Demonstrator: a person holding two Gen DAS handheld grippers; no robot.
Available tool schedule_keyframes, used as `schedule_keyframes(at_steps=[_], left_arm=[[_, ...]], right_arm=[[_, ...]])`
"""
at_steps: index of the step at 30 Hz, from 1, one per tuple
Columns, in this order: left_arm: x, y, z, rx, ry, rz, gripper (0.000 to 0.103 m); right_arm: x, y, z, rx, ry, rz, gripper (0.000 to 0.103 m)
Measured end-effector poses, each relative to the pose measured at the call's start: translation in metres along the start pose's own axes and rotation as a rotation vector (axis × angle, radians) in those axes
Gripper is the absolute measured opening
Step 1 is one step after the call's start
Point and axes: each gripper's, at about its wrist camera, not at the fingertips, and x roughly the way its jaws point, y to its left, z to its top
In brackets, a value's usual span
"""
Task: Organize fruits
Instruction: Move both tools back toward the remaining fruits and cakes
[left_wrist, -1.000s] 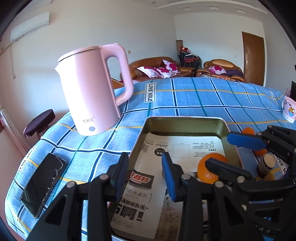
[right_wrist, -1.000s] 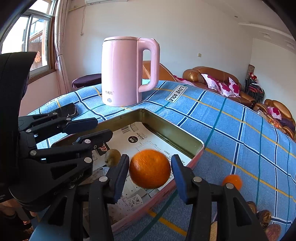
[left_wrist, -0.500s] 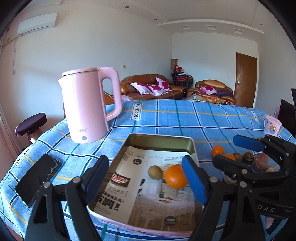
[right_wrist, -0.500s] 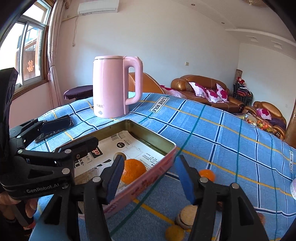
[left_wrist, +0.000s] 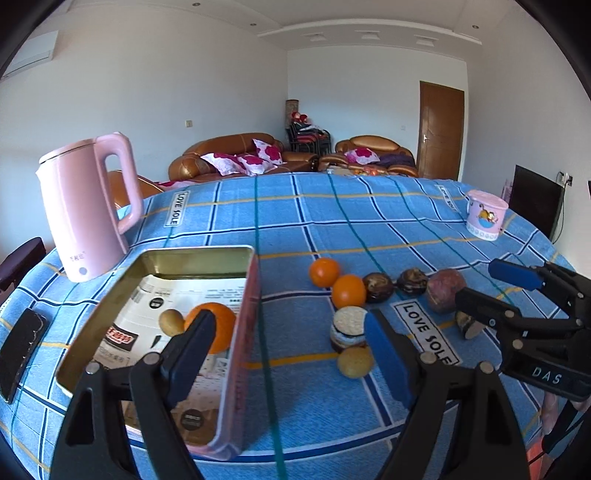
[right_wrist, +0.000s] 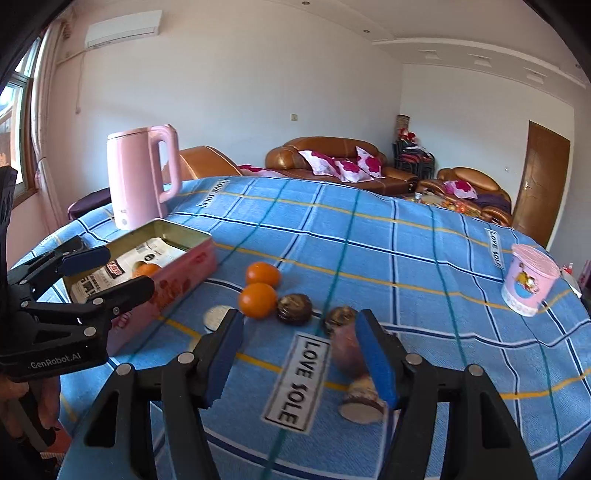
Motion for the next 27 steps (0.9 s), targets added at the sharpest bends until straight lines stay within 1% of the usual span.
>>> schedule_keyframes(at_steps=[5,10,12,13,15,17,21,22,23,24,25,27], left_arm=[[0.017,-0.022,-0.004,0.04,0.08,-0.043,0.084],[0.031,-0.031,-0.01,0.059,0.151,-0.067,0.082],[0.033,-0.033,-0.011,0.066,0.16,-0.077,0.074],[0.035,-0.034,-0.011,0.071,0.172,-0.089,0.071],[0.038,-0.036,-0.013,0.085,0.19,-0.102,0.062],[0.04,-0.038,-0.014,0.091,0.206,-0.117,0.056],[0.045,-0.034,-0.014,0.069,0.24,-0.155,0.056],[0.048,-0.032,-0.014,0.057,0.255,-0.168,0.055],[0.05,-0.03,-0.014,0.044,0.269,-0.179,0.05],[0.052,-0.028,-0.015,0.035,0.282,-0.186,0.042],[0.053,-0.028,-0.016,0.03,0.288,-0.189,0.039],[0.052,-0.029,-0.017,0.033,0.285,-0.185,0.032]], right_arm=[[0.008,-0.025,-0.017,0.053,0.059,-0.055,0.065],[0.017,-0.037,-0.024,0.093,0.094,-0.05,0.065],[0.02,-0.037,-0.025,0.094,0.103,-0.039,0.065],[0.023,-0.037,-0.026,0.094,0.112,-0.034,0.065],[0.028,-0.035,-0.028,0.092,0.14,-0.035,0.065],[0.029,-0.035,-0.028,0.093,0.145,-0.033,0.065],[0.033,-0.038,-0.029,0.11,0.172,-0.017,0.064],[0.034,-0.039,-0.03,0.117,0.18,-0.012,0.062],[0.036,-0.04,-0.03,0.122,0.193,-0.007,0.06],[0.037,-0.041,-0.031,0.127,0.205,-0.002,0.055],[0.039,-0.042,-0.031,0.132,0.213,0.005,0.049],[0.041,-0.044,-0.032,0.147,0.227,0.022,0.044]])
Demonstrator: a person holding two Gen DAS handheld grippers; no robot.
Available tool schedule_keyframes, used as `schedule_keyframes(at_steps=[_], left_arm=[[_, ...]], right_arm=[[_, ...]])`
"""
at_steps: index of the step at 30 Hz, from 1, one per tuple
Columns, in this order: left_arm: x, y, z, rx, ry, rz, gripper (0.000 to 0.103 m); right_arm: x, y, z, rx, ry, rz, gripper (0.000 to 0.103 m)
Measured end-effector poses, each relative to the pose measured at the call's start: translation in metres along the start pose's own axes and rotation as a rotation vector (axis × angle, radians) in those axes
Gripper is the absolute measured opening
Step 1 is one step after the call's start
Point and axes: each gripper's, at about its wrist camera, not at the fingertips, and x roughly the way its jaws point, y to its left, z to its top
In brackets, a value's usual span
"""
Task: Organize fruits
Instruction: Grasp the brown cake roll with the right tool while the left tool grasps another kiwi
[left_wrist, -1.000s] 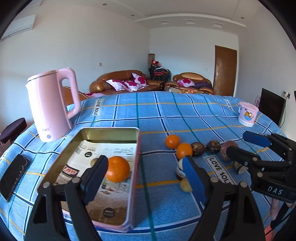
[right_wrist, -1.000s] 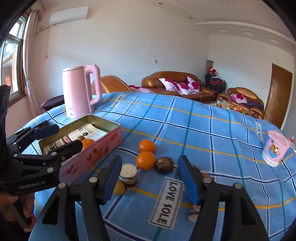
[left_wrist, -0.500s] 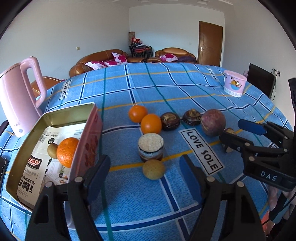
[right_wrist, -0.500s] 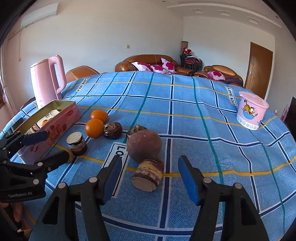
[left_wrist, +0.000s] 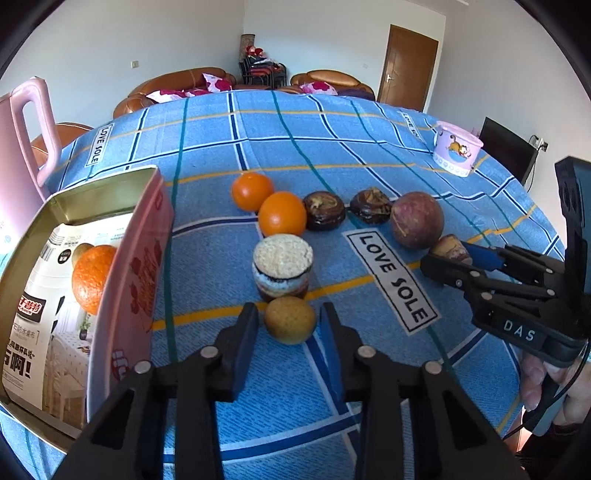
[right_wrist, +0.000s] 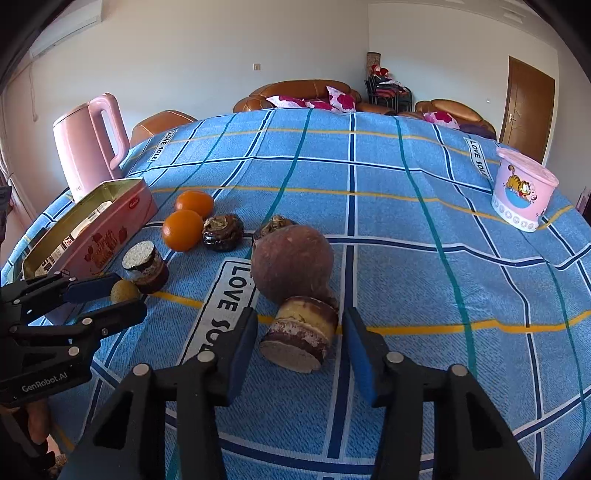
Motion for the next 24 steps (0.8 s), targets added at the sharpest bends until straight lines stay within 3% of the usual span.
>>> schedule_keyframes(at_steps=[5,24], left_arm=[[-0.002,-0.002,-0.001,0.014,-0.012,0.005,0.029],[-0.022,-0.005,-0.005,0.031,-0.153,0.057,0.029]], right_arm=[[-0.001,-0.002,-0.001,0.008,-0.004,0.029,0.043],[-0.023,0.004,-0.005,-0.042,-0.148,0.064,0.043]])
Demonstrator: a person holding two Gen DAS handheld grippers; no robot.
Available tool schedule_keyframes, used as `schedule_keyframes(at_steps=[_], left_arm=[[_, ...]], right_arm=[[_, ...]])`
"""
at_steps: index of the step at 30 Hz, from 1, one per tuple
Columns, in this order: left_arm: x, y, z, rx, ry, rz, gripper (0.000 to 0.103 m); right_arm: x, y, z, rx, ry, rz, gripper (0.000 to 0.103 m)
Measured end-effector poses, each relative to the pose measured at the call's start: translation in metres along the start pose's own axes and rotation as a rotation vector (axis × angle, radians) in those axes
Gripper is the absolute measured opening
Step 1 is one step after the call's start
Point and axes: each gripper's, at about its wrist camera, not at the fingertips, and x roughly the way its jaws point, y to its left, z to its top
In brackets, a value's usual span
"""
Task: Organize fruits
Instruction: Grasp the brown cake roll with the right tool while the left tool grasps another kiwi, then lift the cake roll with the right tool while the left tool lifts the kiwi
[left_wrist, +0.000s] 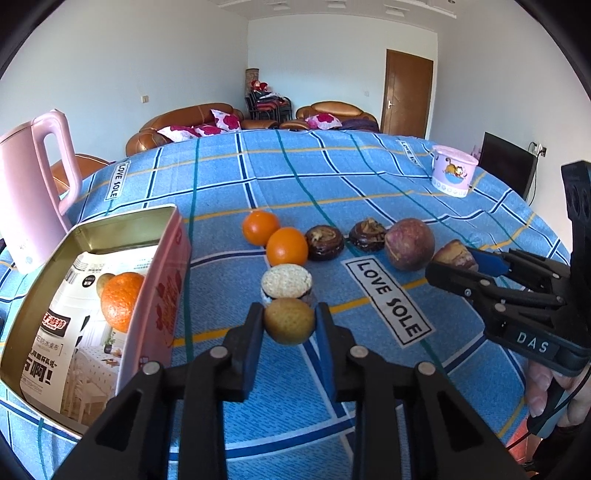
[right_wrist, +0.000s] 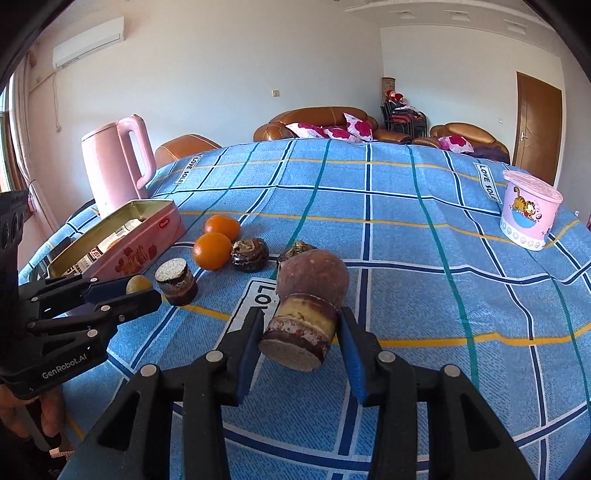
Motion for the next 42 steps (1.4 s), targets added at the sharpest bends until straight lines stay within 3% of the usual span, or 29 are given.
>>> schedule_keyframes(at_steps=[42], left_arm=[[-0.025,-0.001,-0.006,-0.006,-0.158,0.068,0.029]], right_arm=[[-0.027,0.012,-0.007,-0.082,-0.179,0.002,0.043]])
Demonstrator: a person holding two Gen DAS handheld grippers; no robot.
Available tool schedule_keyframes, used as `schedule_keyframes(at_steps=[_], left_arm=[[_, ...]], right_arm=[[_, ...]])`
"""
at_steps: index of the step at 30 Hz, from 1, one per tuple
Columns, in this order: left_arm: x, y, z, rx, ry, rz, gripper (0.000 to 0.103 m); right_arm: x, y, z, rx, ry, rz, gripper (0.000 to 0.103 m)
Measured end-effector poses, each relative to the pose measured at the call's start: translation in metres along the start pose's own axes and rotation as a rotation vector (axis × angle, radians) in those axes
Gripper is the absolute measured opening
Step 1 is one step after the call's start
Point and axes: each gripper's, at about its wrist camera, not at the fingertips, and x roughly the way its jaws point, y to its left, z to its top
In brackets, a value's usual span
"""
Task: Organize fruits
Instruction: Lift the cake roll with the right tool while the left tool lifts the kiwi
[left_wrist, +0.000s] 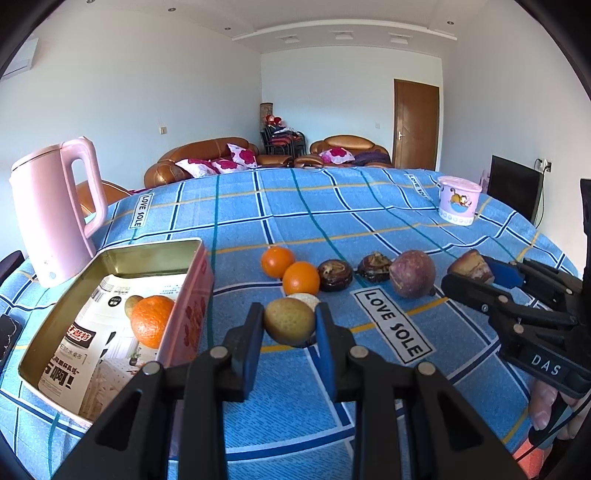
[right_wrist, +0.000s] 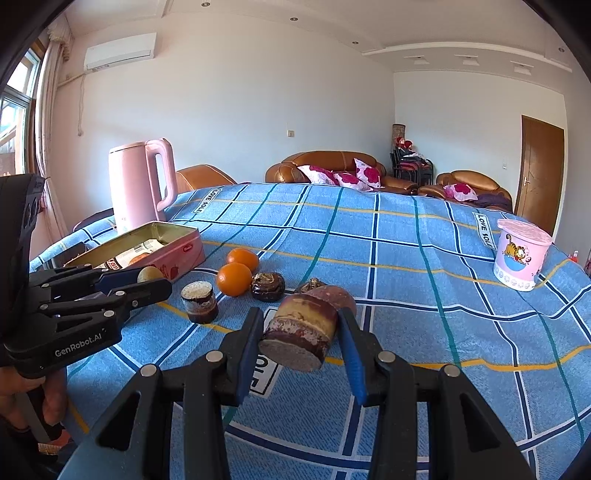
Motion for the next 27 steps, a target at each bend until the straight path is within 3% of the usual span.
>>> schedule_keyframes(at_steps=[27], left_arm=[[-0.014,0.0,0.0,0.006,-0.092,0.015,0.029]], right_arm=[[-0.017,0.006,-0.004,-0.04,-0.103,0.02,0.043]])
